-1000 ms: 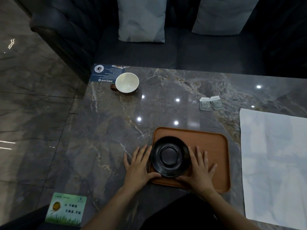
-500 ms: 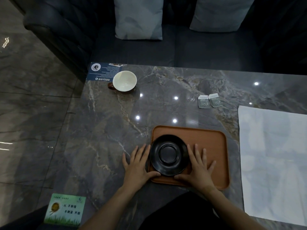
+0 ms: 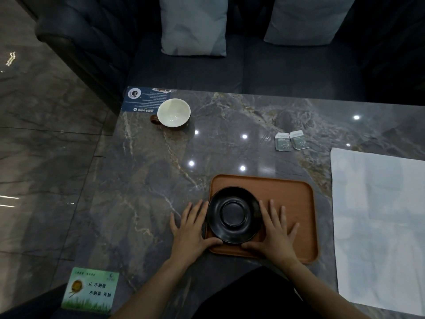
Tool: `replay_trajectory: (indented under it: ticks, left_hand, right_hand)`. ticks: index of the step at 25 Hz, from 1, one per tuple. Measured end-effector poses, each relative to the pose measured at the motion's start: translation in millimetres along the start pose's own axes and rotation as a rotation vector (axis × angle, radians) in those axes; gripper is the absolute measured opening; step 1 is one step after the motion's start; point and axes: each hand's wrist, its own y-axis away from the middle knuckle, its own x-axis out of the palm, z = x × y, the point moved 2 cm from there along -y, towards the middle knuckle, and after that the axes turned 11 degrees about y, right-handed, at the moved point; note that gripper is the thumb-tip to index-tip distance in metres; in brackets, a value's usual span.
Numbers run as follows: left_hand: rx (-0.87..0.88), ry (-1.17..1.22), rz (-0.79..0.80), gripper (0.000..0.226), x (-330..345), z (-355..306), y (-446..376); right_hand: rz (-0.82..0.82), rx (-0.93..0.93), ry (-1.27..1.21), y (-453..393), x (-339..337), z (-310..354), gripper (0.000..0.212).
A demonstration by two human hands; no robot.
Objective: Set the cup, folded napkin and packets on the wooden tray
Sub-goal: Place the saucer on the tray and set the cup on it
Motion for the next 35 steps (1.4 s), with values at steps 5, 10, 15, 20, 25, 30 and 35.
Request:
replay_trajectory:
  ticks: [5,10,15,20,25,30,35]
  left_hand:
    - [-0.001,0.01,0.009,0.111,-1,-1,0]
    - [-0.009,0.05,0.044,0.113,-6,0,-2]
    - [0.04,0.144,0.114,0.096,-39,15,-23]
    - [-0.045,0.398,0.09,0.027,-97,45,-65]
    - [-0.201,0.445,-0.026,0.019,-162,83,-120]
    - [-0.187,0.463,-0.138,0.018,-219,98,-177]
    - [-0.17,0.485,-0.176,0.03,-242,101,-225]
  right_hand:
    - [-0.022,-0.002,0.01,-1,4,-2,0.13]
    - [-0.025,-0.026,-0.013,1,-3,-1,0.13]
    - [-0.333,-0.104,0.007,-7,-34,0,0.077]
    - [-0.364,-0.19,0.1,-56,-85,23,0.042]
    - [-0.283,-0.284,0.131,-116,-132,71,0.046]
    - [-0.196,-0.314,0.149,-176,-159,126,0.07]
    - [-0.097,-0.359,0.076,-223,-168,180,0.089]
